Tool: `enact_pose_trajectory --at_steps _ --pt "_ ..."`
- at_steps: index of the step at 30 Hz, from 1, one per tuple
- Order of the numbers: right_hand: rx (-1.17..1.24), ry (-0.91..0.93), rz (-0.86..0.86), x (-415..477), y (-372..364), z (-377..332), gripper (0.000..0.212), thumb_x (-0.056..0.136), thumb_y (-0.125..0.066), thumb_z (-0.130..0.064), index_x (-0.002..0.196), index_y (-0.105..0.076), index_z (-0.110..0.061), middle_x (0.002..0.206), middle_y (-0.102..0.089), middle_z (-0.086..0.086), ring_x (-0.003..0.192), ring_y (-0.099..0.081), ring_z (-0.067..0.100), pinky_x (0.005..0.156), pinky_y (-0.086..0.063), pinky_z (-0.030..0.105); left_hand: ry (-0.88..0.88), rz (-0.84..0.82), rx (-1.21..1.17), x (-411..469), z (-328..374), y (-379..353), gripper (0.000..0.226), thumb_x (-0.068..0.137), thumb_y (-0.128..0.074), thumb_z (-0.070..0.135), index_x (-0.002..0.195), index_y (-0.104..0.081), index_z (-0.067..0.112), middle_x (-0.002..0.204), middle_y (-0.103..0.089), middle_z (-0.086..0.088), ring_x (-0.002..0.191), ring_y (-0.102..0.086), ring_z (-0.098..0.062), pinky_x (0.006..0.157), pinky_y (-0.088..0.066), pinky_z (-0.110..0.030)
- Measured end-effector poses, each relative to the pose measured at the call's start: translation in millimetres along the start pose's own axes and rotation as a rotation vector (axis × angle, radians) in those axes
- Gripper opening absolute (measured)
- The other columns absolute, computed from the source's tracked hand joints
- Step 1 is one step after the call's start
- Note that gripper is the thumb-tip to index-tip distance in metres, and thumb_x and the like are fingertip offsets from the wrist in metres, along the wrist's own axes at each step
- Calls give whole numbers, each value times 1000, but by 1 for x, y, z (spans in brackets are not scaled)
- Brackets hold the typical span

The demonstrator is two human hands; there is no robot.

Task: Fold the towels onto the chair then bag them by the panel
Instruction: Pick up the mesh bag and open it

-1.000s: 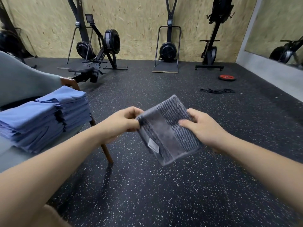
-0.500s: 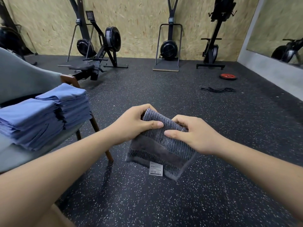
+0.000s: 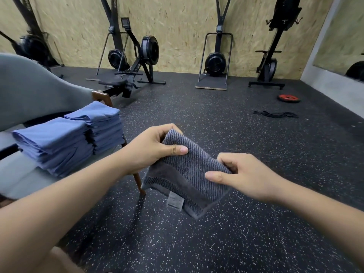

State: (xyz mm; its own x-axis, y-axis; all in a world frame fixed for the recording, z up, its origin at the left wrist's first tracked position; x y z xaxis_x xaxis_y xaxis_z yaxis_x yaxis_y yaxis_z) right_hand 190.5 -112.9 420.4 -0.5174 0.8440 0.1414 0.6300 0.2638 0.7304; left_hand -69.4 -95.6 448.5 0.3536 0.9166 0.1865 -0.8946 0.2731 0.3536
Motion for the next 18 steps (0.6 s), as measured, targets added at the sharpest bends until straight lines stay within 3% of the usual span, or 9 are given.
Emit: enact_pose_trajectory --at_steps 5,9,13,16,18 --pt "32 53 -55 17 -24 -45 34 89 -77 -62 105 -65 -36 93 -75 -15 82 -72 1 68 -53 21 -17 27 58 -31 13 15 27 88 -87 18 104 -69 6 95 -75 -2 90 -70 -11 82 -57 -28" --pt "-36 150 -65 48 -46 -92 34 94 -73 -58 93 -64 -25 85 -71 -5 76 -68 12 66 -50 31 -2 150 84 -68 17 43 28 87 -89 18 105 -69 8 94 -75 1 88 -69 -8 82 -57 -28" --pt "-75 227 -124 81 -75 -147 29 96 -71 -58 92 -65 -29 85 -71 -8 74 -66 6 65 -48 30 8 314 133 -119 16 91 28 88 -89 26 103 -70 13 95 -77 -1 88 -68 -9 86 -59 -39" --pt "-104 311 -192 105 -107 -194 31 94 -70 -61 99 -65 -31 86 -72 -8 80 -68 10 74 -54 39 15 418 117 -164 13 125 24 89 -88 26 100 -71 15 89 -73 7 85 -67 -6 81 -54 -29" --pt "-117 378 -244 117 -131 -224 30 95 -69 -61 102 -65 -32 91 -73 -12 83 -68 6 78 -55 39 25 487 108 -194 8 147 22 89 -88 26 99 -71 15 87 -72 9 83 -66 -6 79 -53 -26"
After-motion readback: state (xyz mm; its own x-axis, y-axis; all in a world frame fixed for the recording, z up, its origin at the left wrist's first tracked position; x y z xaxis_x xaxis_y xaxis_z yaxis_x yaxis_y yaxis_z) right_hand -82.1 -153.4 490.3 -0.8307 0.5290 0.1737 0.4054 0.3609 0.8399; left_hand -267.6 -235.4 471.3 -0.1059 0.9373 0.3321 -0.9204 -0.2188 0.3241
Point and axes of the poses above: each hand's wrist, its own x-axis towards the middle knuckle, its own y-axis out of the back of the hand, z = x × y, the point moved 4 cm from there along x, towards the middle knuckle
